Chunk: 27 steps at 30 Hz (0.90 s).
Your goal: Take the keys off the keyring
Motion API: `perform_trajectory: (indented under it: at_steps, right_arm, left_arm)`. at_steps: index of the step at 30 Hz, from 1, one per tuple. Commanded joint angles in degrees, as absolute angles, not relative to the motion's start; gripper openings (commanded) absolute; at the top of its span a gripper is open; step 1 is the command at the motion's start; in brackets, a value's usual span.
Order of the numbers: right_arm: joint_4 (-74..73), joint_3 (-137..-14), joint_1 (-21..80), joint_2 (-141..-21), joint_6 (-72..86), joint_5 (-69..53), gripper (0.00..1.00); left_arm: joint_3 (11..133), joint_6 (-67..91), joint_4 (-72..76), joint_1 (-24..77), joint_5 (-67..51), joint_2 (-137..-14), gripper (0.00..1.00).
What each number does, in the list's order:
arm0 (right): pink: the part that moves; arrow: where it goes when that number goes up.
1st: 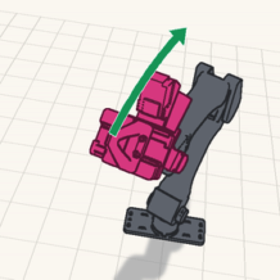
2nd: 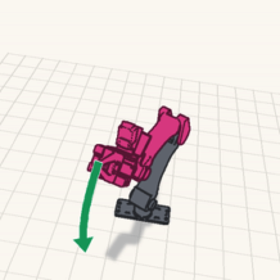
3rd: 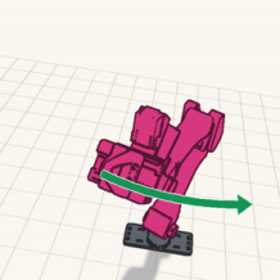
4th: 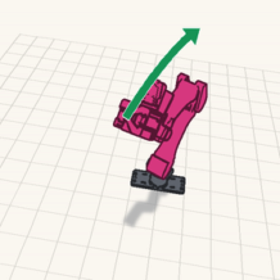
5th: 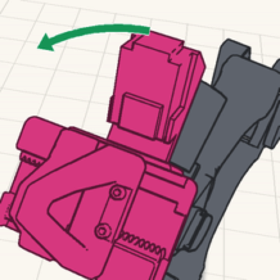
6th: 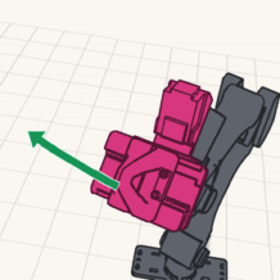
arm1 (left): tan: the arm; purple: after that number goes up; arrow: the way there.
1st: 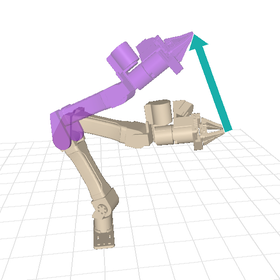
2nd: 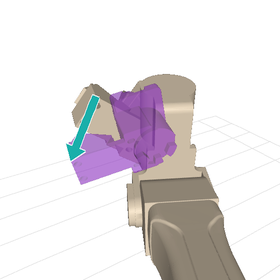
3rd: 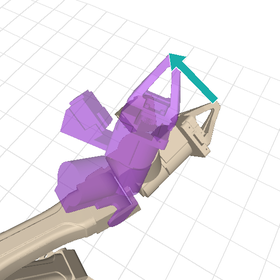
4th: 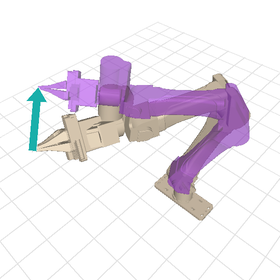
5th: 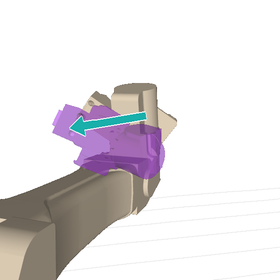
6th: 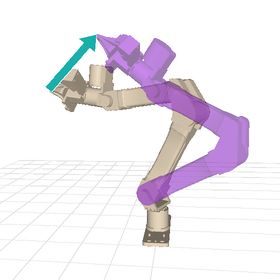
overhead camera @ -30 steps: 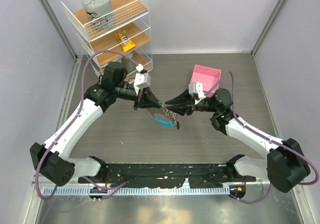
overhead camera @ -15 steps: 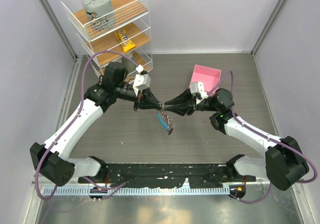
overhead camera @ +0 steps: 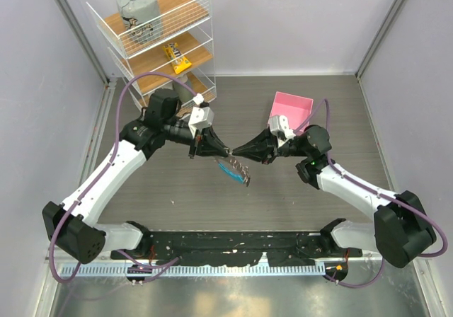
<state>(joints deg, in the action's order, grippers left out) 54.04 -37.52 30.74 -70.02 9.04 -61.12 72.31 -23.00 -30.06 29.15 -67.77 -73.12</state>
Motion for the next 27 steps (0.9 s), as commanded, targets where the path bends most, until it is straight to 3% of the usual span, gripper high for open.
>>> perform_trajectory:
  at_steps: [1, 8, 15, 27]
  right_arm:
    - [56.7, -39.9, 31.1, -70.1, 9.6, -63.0, 0.05]
    - [53.5, -40.0, 31.4, -68.4, 6.7, -62.8, 0.05]
    - [22.2, -45.3, 36.4, -63.5, -16.3, -54.9, 0.05]
    - [7.4, -48.9, 43.9, -61.7, -30.5, -41.2, 0.05]
  left_arm:
    - [74.3, -23.9, -28.9, 29.3, -69.3, -71.6, 0.0]
    - [74.5, -23.0, -29.2, 29.3, -67.2, -71.7, 0.0]
    - [76.6, -20.2, -30.1, 29.3, -66.8, -73.7, 0.0]
    - [78.0, -19.7, -32.9, 29.3, -60.3, -75.7, 0.0]
